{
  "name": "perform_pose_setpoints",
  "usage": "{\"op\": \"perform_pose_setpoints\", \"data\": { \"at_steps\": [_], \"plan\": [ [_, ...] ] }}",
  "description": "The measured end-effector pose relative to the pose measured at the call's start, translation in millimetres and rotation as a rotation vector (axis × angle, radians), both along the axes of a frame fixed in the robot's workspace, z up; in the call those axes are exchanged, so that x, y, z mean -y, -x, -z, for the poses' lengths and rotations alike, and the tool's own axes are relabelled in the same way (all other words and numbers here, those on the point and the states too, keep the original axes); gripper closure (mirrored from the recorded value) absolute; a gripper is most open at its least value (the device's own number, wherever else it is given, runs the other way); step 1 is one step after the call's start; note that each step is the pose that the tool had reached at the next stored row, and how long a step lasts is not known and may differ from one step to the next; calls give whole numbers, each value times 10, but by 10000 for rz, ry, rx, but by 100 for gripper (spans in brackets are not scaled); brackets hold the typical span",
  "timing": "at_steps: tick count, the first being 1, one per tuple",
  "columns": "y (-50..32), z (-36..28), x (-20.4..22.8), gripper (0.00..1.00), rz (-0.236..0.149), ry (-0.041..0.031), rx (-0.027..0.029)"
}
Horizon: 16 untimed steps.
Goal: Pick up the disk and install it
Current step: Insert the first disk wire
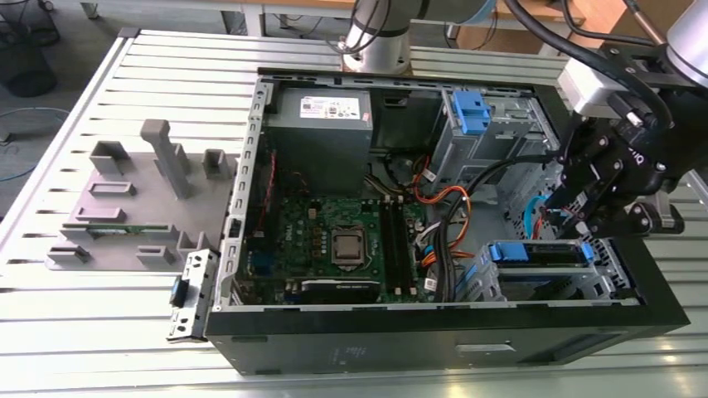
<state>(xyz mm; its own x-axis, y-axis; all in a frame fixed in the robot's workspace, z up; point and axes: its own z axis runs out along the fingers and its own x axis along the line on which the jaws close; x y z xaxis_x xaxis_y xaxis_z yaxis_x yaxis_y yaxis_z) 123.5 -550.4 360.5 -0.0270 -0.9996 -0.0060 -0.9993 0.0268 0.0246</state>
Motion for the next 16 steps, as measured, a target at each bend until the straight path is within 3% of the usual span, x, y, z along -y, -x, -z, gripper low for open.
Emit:
{"op": "perform_pose_setpoints", "data": {
  "at_steps": [5, 10, 16],
  "plan": [
    [-51, 10, -2, 58, -1, -2, 0],
    [-52, 75, -1, 58, 0, 0, 0],
    [-52, 103, 0, 58, 0, 2, -12]
  ]
}}
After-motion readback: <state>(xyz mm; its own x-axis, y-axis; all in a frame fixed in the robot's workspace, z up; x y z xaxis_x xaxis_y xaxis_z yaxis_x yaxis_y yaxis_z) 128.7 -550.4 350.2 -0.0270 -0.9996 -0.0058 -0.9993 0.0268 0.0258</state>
